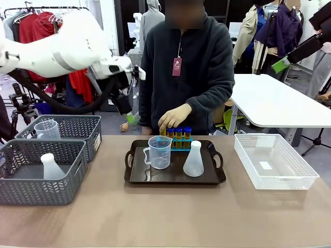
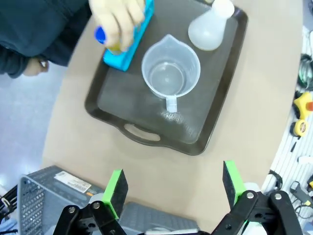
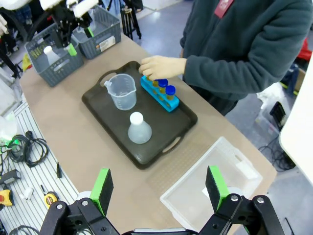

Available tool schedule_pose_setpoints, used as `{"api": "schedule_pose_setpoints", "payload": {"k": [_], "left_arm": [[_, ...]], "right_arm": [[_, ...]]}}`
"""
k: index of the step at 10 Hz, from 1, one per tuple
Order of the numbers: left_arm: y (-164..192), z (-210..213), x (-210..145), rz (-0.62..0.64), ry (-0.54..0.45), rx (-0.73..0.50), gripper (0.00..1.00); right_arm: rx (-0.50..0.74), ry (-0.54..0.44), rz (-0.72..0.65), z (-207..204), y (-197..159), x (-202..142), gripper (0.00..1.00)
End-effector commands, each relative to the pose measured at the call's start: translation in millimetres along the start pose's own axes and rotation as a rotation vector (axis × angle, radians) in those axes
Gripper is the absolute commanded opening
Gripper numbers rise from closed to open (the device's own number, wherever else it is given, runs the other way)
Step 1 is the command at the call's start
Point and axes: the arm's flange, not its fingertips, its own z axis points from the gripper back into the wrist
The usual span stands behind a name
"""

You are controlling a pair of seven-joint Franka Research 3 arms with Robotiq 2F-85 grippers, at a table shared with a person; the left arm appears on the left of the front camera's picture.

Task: Prepare the laboratory tools.
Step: Pick up one Large Measuring Cup and place it on the Handle tray.

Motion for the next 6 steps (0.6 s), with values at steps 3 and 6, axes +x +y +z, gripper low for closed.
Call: {"api": "schedule_pose_setpoints", "payload": {"k": [3, 6], "left_arm": [[19, 66, -19, -0.043, -0.201, -0.051, 1.0], [32, 110, -22, -0.105, -0.297, -0.08, 1.0]], "right_arm": [[0.014, -0.011, 0.005, 1, 0, 0, 1.0], [0.014, -0.011, 0.005, 1, 0, 0, 1.0]]}}
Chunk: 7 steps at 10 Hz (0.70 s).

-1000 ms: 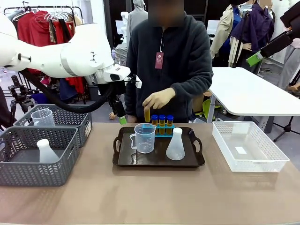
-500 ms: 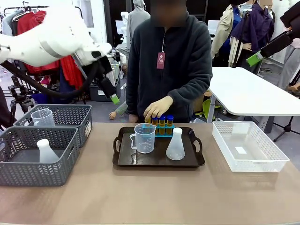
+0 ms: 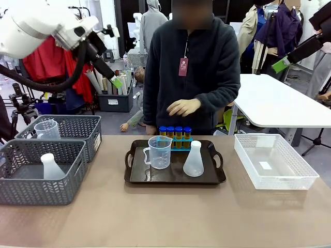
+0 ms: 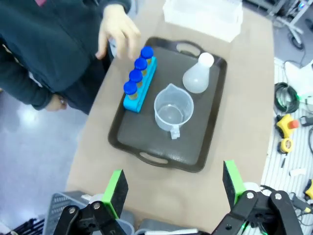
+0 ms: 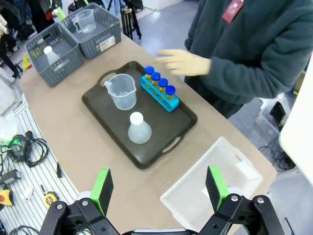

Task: Prepare the laboratory tools.
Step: Pick up one Large Measuring Cup and place it on the Handle tray.

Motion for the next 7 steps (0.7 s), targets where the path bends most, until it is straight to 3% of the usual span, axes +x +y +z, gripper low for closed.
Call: {"api": "schedule_pose_setpoints", "payload": {"k": [1, 7], "left_arm": [[2, 24, 1, -0.048, -0.029, 0.014, 1.0], [-15, 55, 34, -0.174, -0.038, 0.161, 1.0]], "right_arm": [[0.014, -0.011, 0.005, 1, 0, 0, 1.0], [0.014, -0.011, 0.005, 1, 0, 0, 1.0]]}}
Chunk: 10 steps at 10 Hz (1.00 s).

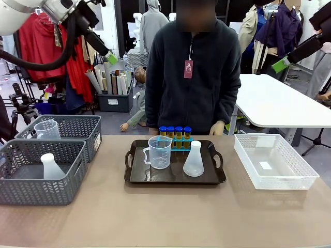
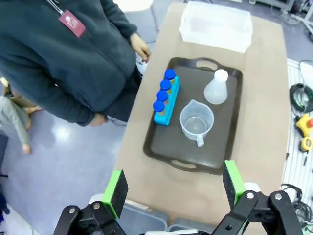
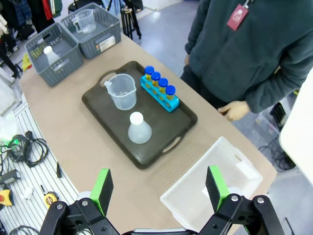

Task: Prepare the laboratory tools.
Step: Pick up one Large Measuring Cup and place it on the Handle tray.

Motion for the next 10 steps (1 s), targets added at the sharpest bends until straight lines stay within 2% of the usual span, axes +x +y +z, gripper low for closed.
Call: {"api": "schedule_pose_setpoints", "payload": {"k": [1, 4, 5, 10], "left_arm": [[2.2, -4.0, -0.5, -0.039, 0.018, 0.034, 1.0], [3.2, -6.1, -0.4, -0.027, 0.027, 0.062, 1.0], [1.9, -4.3, 2.7, -0.018, 0.013, 0.028, 1.0], [1.9, -4.3, 2.7, -0.018, 0.013, 0.028, 1.0]], "right_arm": [[0.014, -0.011, 0.005, 0.9, -0.3, 0.5, 1.0], [0.014, -0.011, 0.005, 0.9, -0.3, 0.5, 1.0], [0.014, -0.011, 0.005, 0.9, -0.3, 0.5, 1.0], [0.014, -0.011, 0.005, 0.9, -0.3, 0.5, 1.0]]}}
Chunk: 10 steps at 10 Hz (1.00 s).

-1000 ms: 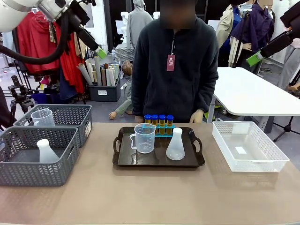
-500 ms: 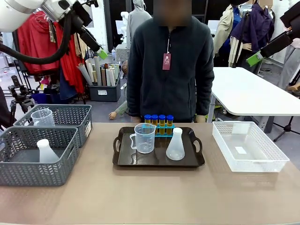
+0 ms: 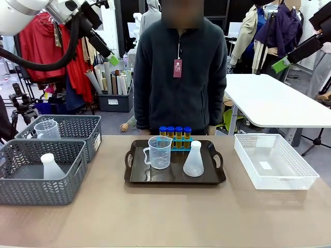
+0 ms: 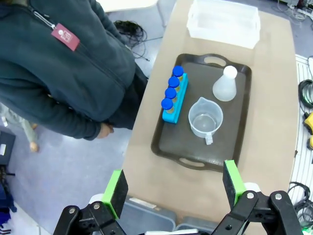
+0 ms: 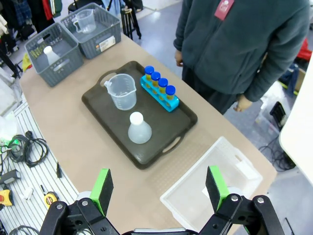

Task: Prepare the laboratory tools.
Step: Pick up one Large Measuring Cup and place it on the Handle tray.

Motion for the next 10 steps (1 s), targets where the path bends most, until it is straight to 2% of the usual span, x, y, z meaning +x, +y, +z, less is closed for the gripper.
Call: {"api": "schedule_pose_setpoints", "payload": {"k": [1, 10], "left_arm": [[-1.3, 2.3, 0.3, 0.002, -0.005, -0.006, 1.0], [-1.3, 2.3, 0.3, 0.002, -0.005, -0.006, 1.0]], "right_arm": [[0.014, -0.011, 0.005, 0.9, -0.3, 0.4, 1.0], [0.014, -0.011, 0.005, 0.9, -0.3, 0.4, 1.0]]}}
